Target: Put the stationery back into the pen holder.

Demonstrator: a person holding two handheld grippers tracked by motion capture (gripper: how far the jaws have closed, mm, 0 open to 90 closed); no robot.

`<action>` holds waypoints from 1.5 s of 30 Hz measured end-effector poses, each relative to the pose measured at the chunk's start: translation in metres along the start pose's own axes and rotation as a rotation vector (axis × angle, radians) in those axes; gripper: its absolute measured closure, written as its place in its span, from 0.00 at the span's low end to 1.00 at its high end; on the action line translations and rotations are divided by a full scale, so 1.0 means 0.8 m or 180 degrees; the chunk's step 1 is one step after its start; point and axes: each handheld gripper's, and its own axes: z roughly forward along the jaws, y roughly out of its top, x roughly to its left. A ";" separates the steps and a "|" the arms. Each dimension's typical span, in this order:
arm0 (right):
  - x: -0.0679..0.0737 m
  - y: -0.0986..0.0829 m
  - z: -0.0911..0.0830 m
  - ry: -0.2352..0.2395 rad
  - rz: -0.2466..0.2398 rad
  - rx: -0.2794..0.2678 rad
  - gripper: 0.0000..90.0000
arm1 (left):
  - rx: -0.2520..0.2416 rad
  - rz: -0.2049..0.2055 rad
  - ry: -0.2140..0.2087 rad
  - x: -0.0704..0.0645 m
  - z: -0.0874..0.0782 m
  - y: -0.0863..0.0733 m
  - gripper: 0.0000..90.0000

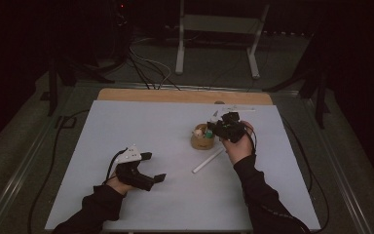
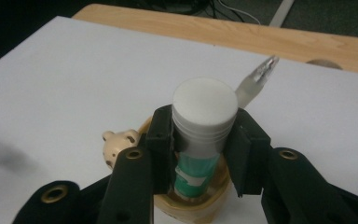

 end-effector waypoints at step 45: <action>0.010 -0.042 -0.097 0.0599 -0.0142 -0.0547 0.07 | 0.0026 0.0162 -0.0221 -0.026 0.026 0.043 0.00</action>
